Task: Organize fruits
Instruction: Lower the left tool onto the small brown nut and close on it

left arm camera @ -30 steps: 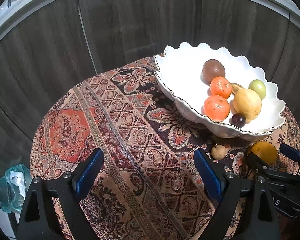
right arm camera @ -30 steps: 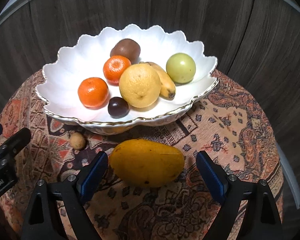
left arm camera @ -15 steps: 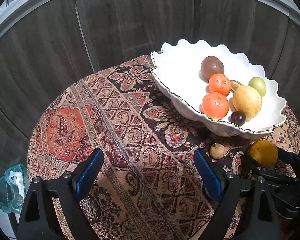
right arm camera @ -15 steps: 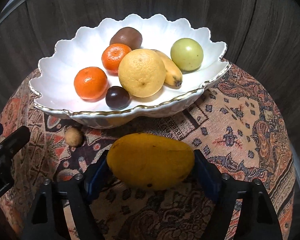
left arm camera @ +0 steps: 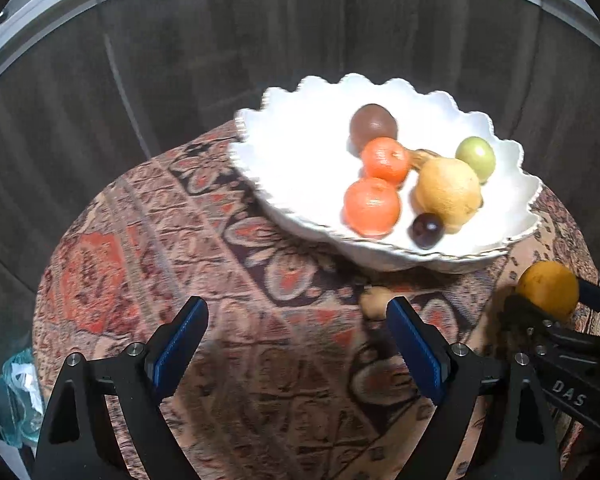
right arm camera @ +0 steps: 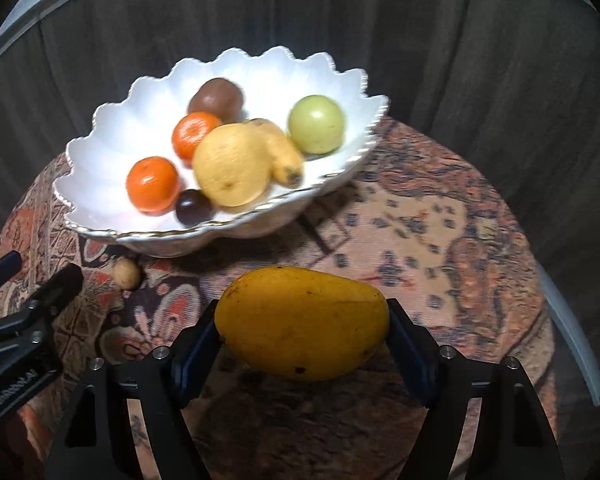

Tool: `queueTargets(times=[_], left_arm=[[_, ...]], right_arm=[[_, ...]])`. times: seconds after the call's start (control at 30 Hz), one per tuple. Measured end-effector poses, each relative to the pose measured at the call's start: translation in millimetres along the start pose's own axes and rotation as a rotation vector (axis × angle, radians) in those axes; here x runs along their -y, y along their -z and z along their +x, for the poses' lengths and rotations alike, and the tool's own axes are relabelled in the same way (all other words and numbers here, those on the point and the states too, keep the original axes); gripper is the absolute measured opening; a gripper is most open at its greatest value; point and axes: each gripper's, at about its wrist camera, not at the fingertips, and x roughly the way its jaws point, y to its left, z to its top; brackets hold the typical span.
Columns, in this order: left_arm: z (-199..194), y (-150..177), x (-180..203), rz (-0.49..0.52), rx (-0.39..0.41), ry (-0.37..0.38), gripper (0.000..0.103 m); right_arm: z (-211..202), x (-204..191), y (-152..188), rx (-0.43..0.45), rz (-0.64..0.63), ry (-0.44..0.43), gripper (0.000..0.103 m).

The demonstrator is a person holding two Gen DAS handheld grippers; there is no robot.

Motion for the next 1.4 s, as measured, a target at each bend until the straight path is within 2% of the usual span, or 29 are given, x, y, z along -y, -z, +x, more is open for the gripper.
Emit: queueTargets(times=[0.17, 0.47, 0.73, 0.97, 1.4], left_arm=[[11.1, -5.2, 19.3, 0.027, -0.021, 0.037, 0.082], [27.9, -10.3, 34.2, 0.047, -0.045, 0.057, 0.057], [36.5, -5.5, 36.3, 0.047, -0.075, 0.094, 0.024], [36.0, -2.1, 36.8, 0.044, -0.076, 0.111, 0.023], [4.3, -5.3, 25.5, 0.044, -0.053, 0.095, 0.023]], right_arm=[[-7.4, 18.3, -3.5, 0.02, 0.028, 0.018, 0.078], [-5.9, 26.3, -6.3, 0.013, 0.062, 0.011, 0.078], [-5.7, 24.6, -6.3, 0.014, 0.063, 0.006, 0.078], [-6.8, 24.4, -7.0, 0.016, 0.067, 0.003, 0.078], [-28.6, 15.7, -9.7, 0.053, 0.048, -0.014, 0.078]])
